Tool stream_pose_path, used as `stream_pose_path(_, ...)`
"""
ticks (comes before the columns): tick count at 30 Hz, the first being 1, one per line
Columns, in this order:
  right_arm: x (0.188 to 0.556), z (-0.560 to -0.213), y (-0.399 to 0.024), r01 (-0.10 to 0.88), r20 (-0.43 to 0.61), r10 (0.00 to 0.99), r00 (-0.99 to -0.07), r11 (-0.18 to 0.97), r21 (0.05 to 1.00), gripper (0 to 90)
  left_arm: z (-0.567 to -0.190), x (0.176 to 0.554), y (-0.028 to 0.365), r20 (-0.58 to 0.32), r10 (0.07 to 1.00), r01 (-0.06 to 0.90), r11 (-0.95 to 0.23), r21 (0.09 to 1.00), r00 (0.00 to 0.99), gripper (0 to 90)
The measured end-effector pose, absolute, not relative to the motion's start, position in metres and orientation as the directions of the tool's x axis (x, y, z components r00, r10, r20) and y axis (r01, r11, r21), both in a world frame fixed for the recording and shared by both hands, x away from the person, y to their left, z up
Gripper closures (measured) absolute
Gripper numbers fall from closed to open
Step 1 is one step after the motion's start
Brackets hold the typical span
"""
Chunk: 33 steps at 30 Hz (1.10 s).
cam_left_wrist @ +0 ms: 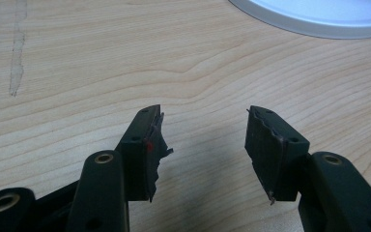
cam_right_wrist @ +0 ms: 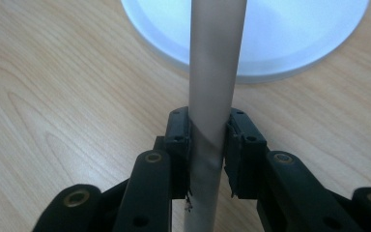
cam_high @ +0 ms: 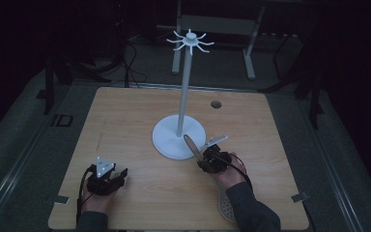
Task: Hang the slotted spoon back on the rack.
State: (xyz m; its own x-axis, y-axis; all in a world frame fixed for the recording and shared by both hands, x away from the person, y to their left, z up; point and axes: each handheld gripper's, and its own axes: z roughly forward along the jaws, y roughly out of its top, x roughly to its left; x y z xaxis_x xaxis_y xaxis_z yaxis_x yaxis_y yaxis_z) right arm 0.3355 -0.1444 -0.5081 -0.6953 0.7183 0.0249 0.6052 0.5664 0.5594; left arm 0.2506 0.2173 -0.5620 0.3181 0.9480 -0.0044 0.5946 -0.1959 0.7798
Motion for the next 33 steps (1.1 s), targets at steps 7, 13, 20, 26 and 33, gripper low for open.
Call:
stream_pose_path(7, 0.335, -0.502, -0.149, 0.595, 0.018, 0.738, -0.675, 0.529, 0.605, 73.6, -0.562, 0.249, 0.220, -0.007, 0.950, 0.591, -0.189, 0.784, 0.313, 47.8)
stream_pose_path(13, 0.334, -0.496, -0.151, 0.569, 0.002, 0.741, -0.671, 0.514, 0.642, 73.7, -0.562, 0.249, 0.219, -0.006, 0.950, 0.593, -0.190, 0.783, 0.312, 47.8)
stream_pose_path(20, 0.334, -0.490, -0.154, 0.552, -0.006, 0.756, -0.655, 0.483, 0.679, 73.7, -0.561, 0.249, 0.220, -0.007, 0.950, 0.591, -0.188, 0.785, 0.311, 47.8)
stream_pose_path(26, 0.333, -0.485, -0.156, 0.528, -0.007, 0.758, -0.652, 0.460, 0.714, 73.7, -0.562, 0.249, 0.220, -0.003, 0.950, 0.590, -0.191, 0.784, 0.312, 47.8)
stream_pose_path(33, 0.334, -0.480, -0.157, 0.512, 0.001, 0.760, -0.650, 0.438, 0.739, 73.7, -0.561, 0.249, 0.220, -0.003, 0.950, 0.590, -0.191, 0.784, 0.312, 47.8)
